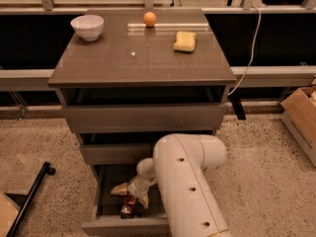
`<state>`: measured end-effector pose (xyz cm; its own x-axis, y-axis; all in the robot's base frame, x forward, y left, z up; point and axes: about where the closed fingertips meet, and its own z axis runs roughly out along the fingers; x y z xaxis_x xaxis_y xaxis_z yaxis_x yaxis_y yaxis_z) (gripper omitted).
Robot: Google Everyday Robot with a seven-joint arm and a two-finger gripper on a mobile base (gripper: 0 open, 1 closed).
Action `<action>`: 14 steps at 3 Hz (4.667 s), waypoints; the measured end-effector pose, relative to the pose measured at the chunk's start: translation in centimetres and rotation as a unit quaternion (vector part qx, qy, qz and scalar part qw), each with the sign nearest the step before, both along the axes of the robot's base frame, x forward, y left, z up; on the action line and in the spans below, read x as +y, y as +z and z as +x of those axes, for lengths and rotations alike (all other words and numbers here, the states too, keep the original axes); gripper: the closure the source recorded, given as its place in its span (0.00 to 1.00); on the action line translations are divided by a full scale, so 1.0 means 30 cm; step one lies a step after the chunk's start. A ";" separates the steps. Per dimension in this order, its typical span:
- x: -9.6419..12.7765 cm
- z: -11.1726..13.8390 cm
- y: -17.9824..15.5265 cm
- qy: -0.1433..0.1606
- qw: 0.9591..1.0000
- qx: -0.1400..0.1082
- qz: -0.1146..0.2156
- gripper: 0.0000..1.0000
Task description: Pick coke can from bottom drawer and place on counter
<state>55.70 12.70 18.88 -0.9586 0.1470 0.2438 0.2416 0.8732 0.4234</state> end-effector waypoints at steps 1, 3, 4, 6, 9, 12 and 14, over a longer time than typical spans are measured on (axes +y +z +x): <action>0.052 0.005 -0.072 -0.009 1.000 0.021 0.017 0.00; 0.125 -0.001 -0.151 -0.012 0.998 0.055 0.038 0.42; 0.125 -0.012 -0.166 -0.017 0.997 0.065 0.039 0.66; 0.050 -0.022 -0.035 -0.017 0.998 0.051 0.044 1.00; -0.306 -0.184 0.705 0.108 0.978 0.006 0.176 1.00; -0.811 -0.301 1.534 0.128 0.990 -0.044 0.027 1.00; -1.092 -0.081 2.122 0.089 0.981 -0.126 -0.116 1.00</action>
Offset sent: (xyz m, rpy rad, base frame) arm 0.0075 0.0453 -0.0493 0.0864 0.1119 -0.0266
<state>53.27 -20.04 82.54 -0.9997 -0.0039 -0.0244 -0.0095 0.9721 0.2345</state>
